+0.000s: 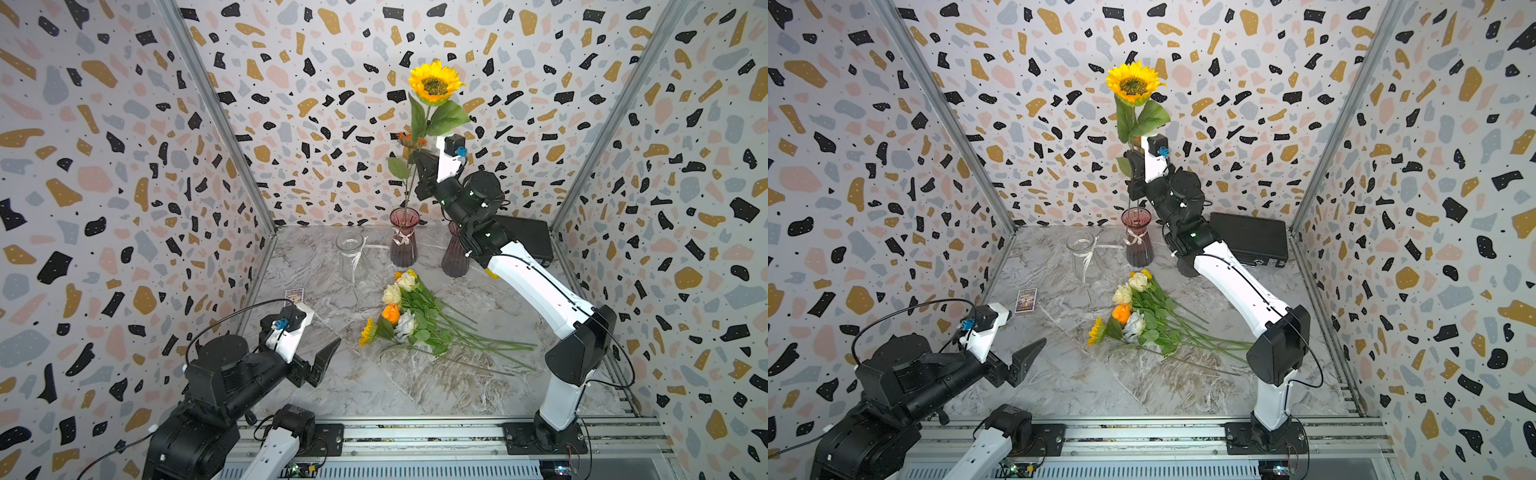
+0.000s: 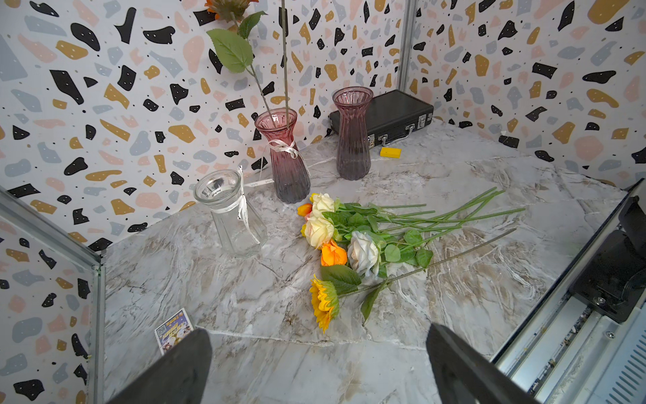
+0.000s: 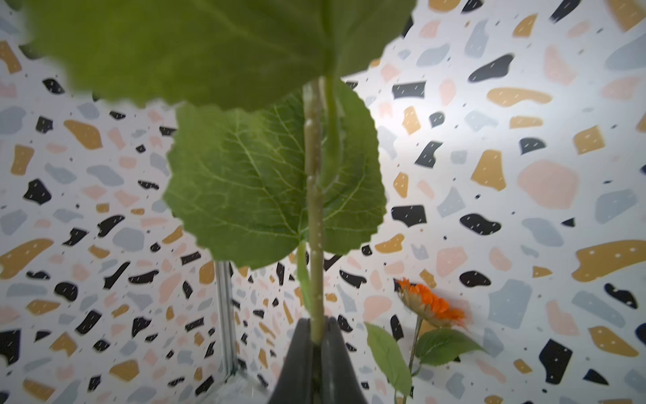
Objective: Arrange the flowers in different vases according to their variety
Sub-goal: Insert the flower into the vase.
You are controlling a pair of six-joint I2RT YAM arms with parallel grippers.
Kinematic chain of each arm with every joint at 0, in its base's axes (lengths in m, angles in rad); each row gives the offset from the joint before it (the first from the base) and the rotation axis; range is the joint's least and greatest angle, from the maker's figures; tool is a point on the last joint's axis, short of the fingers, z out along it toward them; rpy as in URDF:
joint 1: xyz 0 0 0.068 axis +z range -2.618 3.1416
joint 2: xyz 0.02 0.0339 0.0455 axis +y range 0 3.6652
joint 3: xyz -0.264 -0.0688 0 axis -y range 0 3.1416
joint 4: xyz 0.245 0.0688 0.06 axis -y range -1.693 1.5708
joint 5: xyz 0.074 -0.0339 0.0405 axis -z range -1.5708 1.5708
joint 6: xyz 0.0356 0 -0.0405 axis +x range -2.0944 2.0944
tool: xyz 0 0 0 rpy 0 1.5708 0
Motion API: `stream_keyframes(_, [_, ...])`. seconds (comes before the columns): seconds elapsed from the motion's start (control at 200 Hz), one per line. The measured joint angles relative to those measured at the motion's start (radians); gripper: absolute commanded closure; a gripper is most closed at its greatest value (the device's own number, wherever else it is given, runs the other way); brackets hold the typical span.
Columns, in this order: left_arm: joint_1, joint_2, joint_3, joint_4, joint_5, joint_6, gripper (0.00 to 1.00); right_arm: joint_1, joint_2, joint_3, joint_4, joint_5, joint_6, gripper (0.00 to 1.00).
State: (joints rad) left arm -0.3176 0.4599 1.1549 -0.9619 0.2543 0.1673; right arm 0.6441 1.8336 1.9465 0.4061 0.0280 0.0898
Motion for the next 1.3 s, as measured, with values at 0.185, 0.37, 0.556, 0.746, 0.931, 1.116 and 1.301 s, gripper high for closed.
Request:
stream_keyframes(0.185, [0.000, 0.001, -0.013, 0.012, 0.003, 0.001, 0.00, -0.035, 0.076, 0.085, 0.125, 0.057, -0.018, 1.00])
stream_keyframes(0.37, [0.000, 0.003, -0.021, 0.022, 0.008, 0.004, 0.01, -0.066, 0.191, 0.162, 0.140, 0.062, -0.026, 1.00])
stream_keyframes(0.556, [0.000, 0.007, -0.027, 0.023, 0.009, 0.011, 0.01, -0.081, 0.297, 0.198, 0.112, 0.055, -0.027, 1.00])
stream_keyframes(0.746, [0.000, 0.011, -0.032, 0.022, 0.009, 0.024, 0.01, -0.081, 0.331, 0.184, 0.077, 0.047, -0.026, 1.00])
stream_keyframes(0.931, [0.000, 0.013, -0.032, 0.023, 0.010, 0.028, 0.01, -0.081, 0.314, 0.072, 0.089, 0.043, -0.023, 1.00])
stream_keyframes(1.116, [0.000, 0.013, -0.032, 0.023, 0.011, 0.028, 0.01, -0.082, 0.313, -0.055, 0.079, 0.032, -0.023, 1.00])
stream_keyframes(1.301, [0.000, 0.013, -0.033, 0.023, 0.017, 0.028, 0.00, -0.081, 0.313, -0.086, 0.070, 0.008, -0.023, 1.00])
